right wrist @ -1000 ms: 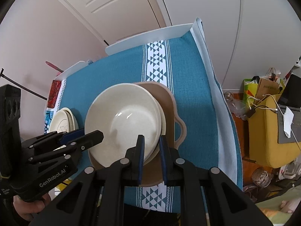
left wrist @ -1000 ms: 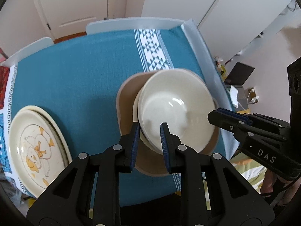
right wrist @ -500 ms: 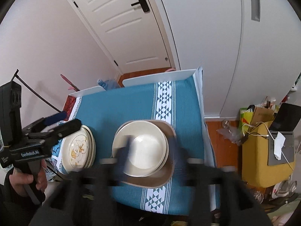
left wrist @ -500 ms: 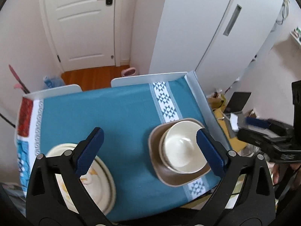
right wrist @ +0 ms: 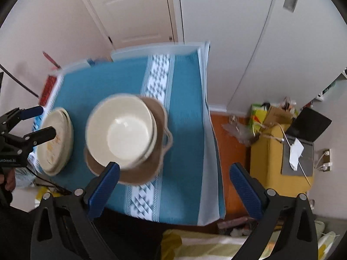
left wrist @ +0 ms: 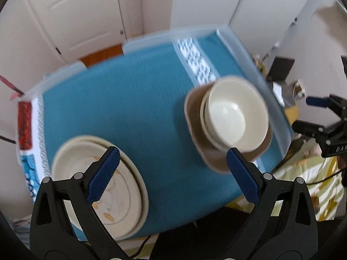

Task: Organize plates and bowls
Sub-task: 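Grasp the taupe basin holding the bowls and lift it, then lower the basin onto the plate stack and open both grippers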

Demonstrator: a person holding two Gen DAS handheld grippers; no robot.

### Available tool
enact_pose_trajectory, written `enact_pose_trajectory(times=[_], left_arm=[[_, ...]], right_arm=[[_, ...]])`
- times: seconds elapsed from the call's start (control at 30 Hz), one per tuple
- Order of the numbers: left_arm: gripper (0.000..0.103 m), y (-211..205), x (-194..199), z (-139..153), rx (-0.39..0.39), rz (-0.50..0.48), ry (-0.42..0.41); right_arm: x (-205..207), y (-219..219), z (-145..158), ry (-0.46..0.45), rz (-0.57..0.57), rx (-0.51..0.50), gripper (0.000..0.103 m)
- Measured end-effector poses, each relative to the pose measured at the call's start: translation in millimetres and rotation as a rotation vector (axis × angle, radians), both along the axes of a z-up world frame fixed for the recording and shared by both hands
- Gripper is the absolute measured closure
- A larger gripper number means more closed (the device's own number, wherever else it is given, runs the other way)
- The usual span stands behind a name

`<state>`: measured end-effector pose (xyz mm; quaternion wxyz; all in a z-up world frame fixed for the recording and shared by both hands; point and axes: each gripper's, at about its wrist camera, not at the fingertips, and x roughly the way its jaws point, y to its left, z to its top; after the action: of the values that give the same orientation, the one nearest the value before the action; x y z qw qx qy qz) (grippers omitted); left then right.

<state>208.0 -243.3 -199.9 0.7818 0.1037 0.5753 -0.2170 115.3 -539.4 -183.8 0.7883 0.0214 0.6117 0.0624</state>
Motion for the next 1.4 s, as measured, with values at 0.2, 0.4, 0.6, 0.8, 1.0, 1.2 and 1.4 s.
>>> enact_pose_trajectory(times=[0.2, 0.4, 0.6, 0.8, 1.0, 1.2, 1.4], left_arm=[[0.005, -7.9, -1.3, -40.2, 0.028, -0.026, 0.074], [0.005, -18.1, 4.7, -60.3, 0.042, -0.049, 0.123], [0.018, -33.8, 10.3, -80.0, 0.047, -0.073, 0.174], [0.047, -45.9, 13.2, -99.6, 0.028, -0.096, 0.191], [0.077, -53.7, 11.5, -104.1, -0.013, -0.133, 0.144], [0.091, -63.3, 5.8, -103.8, -0.006, -0.166, 0.099], [0.091, -64.2, 1.3, -96.1, 0.011, -0.166, 0.061]], right_arm=[[6.6, 10.4, -39.8, 0.087, 0.049, -0.025, 0.003], [16.8, 18.2, -60.1, 0.143, 0.116, -0.040, 0.022], [26.6, 23.0, -80.5, 0.183, 0.177, -0.006, 0.043], [30.6, 27.8, -95.5, 0.178, 0.203, 0.041, 0.059], [24.5, 33.6, -99.5, 0.117, 0.237, 0.074, 0.079], [18.7, 39.9, -98.4, 0.081, 0.266, 0.082, 0.091], [18.6, 35.0, -92.0, 0.057, 0.246, 0.091, 0.090]])
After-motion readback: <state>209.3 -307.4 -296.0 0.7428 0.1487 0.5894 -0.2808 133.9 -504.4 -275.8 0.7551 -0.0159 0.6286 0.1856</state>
